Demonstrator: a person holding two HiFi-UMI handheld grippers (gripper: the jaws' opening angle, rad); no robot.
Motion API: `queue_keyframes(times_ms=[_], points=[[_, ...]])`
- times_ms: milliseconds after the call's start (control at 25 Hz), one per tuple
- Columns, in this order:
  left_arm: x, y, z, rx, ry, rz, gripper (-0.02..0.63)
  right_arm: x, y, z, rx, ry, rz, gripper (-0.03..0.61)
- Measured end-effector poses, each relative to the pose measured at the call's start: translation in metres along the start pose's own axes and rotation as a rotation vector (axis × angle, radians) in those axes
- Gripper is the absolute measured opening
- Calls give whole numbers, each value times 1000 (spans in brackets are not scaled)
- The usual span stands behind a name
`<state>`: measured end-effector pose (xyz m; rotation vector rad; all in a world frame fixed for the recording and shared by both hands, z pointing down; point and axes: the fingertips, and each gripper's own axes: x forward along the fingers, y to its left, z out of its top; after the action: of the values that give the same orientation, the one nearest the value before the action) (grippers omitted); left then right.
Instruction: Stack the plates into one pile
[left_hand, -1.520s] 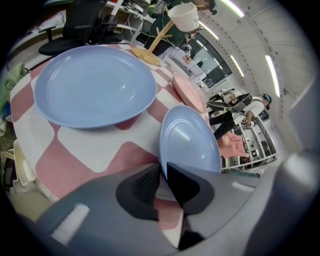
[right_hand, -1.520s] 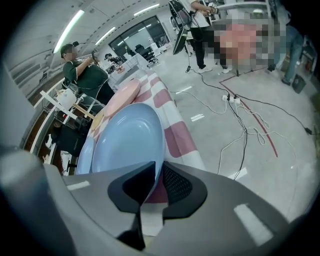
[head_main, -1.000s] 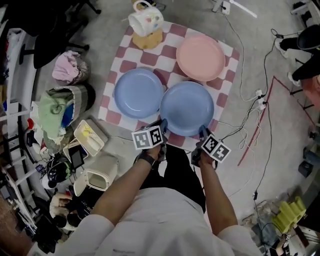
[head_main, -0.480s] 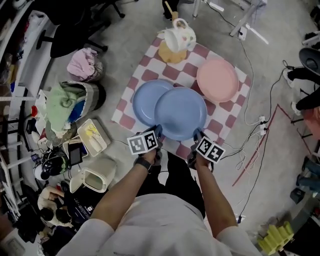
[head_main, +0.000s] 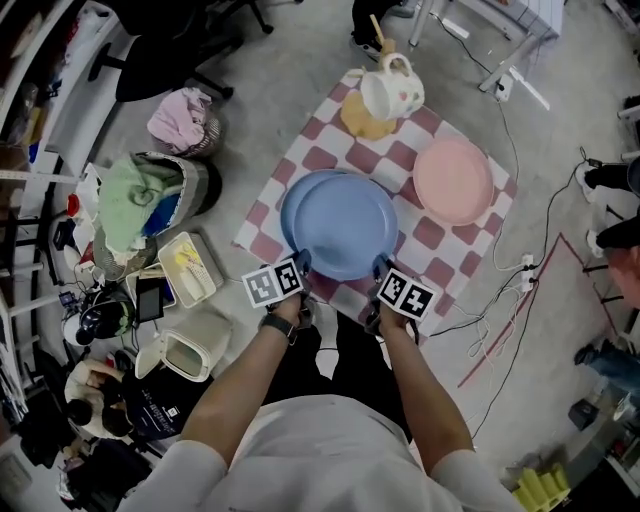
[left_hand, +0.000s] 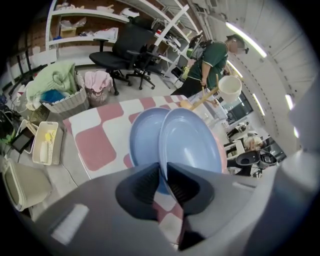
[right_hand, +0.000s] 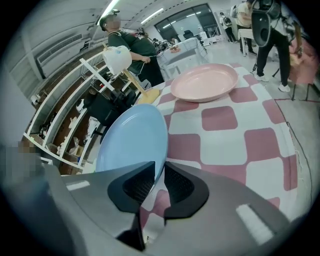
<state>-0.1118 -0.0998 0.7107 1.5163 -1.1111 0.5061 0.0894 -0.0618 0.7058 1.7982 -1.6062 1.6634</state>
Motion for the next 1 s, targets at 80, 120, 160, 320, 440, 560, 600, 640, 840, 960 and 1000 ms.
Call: queue_keyframes(times_ms=[80,120,160,320,440,560,600,640,840,960,1000], points=[[2,7,4,-18,-5,11,51,7,6,1,-17,14,4,61],[2,10,7,-27,-8,17,50,11,9,1,-24,21,6,61],[3,13,9,-35,-12,22,51,14,11,2,-32,28,8,61],[7,25,17,-55,-22,43,50,28,19,0,-67,60,13,61],[8,32,23,-64,-29,58,51,36,26,-1,-85,79,15,63],[10,37,28,-72,-37,65,51,43,31,-2,-109,94,20,66],[11,38,28,-73,-38,64,51,45,33,-2,-120,99,22,67],[12,39,29,-75,-38,62,51,47,34,-2,-131,103,23,69],[15,40,29,-78,-33,50,51,52,37,-1,-207,120,-2,72],[17,42,28,-81,-25,56,52,54,39,-2,-280,134,-24,83],[16,43,28,-79,-25,60,53,54,41,-3,-308,137,-29,90]])
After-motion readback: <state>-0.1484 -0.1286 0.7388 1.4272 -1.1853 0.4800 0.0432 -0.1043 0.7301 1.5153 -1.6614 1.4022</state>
